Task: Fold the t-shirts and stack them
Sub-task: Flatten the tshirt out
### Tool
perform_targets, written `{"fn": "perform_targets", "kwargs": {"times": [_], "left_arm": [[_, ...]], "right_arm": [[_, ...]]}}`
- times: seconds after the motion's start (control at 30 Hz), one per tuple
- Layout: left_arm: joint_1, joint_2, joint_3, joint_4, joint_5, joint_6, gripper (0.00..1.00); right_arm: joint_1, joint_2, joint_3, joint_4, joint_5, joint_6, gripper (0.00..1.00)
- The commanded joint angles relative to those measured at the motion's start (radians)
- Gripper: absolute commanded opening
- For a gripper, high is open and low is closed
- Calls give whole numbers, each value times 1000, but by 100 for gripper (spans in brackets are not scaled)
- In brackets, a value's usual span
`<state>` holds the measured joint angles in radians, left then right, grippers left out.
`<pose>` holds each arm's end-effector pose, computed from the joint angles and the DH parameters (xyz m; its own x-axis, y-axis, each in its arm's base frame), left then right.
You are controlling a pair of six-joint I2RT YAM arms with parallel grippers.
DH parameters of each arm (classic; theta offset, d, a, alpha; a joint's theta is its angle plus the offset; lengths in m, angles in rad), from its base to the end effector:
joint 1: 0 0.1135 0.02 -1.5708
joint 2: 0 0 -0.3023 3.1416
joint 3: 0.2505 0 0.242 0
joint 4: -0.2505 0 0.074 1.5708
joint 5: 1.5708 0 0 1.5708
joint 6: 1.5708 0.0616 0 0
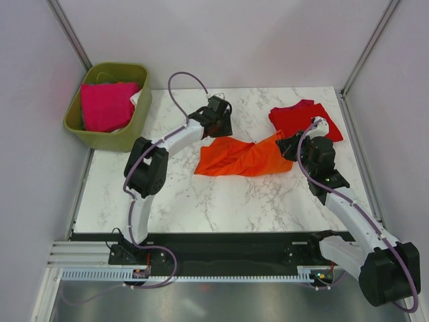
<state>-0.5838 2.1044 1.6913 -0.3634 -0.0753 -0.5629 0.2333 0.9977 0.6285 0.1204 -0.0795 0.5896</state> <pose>0.4274 -0.2768 0.2397 -0.7639 -0.1331 -0.6314 0.1149 0.9348 -0.3361 0.2203 0.0574 0.3055 -0.3689 0.4821 -0.7947 -0.1206 0.8230 0.5552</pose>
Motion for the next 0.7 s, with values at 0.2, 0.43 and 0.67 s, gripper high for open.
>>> {"fn": "perform_targets", "kwargs": {"times": [0.2,0.43,0.67], "left_arm": [[-25,131,177,-226,-166,51,46],[-24,151,200,-258,-138,43,26],[-25,77,156,-256,-236,21,2]], "right_arm": [[-2,-7,-3,58,-8,-16,0],[0,2,-1,58,0,-16,0],[0,18,-1,58,7,-19,0]]}}
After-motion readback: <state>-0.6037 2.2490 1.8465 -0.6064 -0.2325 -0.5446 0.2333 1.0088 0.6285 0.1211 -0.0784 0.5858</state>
